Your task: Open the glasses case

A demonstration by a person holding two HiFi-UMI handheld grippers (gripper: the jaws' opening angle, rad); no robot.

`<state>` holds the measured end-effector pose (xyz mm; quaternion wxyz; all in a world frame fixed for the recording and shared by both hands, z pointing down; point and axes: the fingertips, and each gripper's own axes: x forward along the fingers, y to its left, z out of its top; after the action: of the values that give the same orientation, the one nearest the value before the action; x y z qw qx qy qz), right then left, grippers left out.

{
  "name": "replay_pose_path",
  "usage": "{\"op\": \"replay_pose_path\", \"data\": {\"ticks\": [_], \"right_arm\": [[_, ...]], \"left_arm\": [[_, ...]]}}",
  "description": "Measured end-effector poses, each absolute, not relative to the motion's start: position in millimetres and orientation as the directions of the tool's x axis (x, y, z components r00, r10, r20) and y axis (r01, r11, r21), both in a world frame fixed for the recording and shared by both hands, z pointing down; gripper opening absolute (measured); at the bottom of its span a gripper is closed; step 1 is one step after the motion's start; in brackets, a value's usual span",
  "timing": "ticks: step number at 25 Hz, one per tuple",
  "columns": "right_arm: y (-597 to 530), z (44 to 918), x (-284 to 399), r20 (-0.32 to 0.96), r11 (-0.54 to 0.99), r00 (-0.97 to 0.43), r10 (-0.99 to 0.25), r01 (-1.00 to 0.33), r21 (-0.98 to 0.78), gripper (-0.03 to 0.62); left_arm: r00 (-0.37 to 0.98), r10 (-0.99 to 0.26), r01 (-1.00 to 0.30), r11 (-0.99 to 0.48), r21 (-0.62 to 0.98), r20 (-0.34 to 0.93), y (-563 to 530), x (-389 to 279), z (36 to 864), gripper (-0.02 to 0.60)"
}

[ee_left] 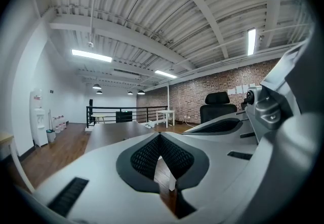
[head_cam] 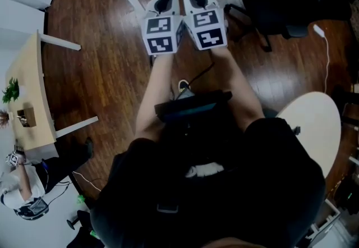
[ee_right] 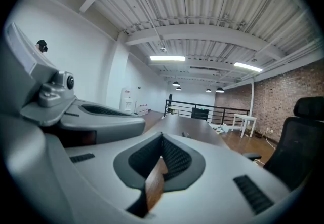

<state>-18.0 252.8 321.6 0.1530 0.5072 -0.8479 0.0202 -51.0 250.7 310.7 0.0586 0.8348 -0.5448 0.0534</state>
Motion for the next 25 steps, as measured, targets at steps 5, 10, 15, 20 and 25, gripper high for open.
{"op": "replay_pose_path", "data": {"ticks": [5,10,15,20,25], "right_arm": [[226,320,-39,0.283,0.485,-0.437,-0.854,-0.865,0.128,0.005],[202,317,-54,0.279,0.477,-0.428,-0.860,-0.869,0.135,0.005],[185,322,-63,0.291,0.473,-0.421,-0.859,-0.870,0.137,0.005],[161,328,-62,0.305,0.472,-0.418,-0.856,-0.871,0.133,0.005],[128,330,-59,0.311,0.474,-0.418,-0.854,-0.871,0.131,0.005]], "left_arm": [[0.399,-0.906,-0.917,-0.395,0.052,0.144,223,-72,310,-0.005],[0.414,-0.900,-0.910,-0.410,0.055,0.135,199,-87,307,-0.005],[0.426,-0.894,-0.905,-0.420,0.067,0.141,182,-94,313,-0.005],[0.430,-0.890,-0.903,-0.423,0.076,0.152,158,-93,318,-0.005],[0.433,-0.888,-0.902,-0.425,0.081,0.153,125,-89,318,-0.005]]}}
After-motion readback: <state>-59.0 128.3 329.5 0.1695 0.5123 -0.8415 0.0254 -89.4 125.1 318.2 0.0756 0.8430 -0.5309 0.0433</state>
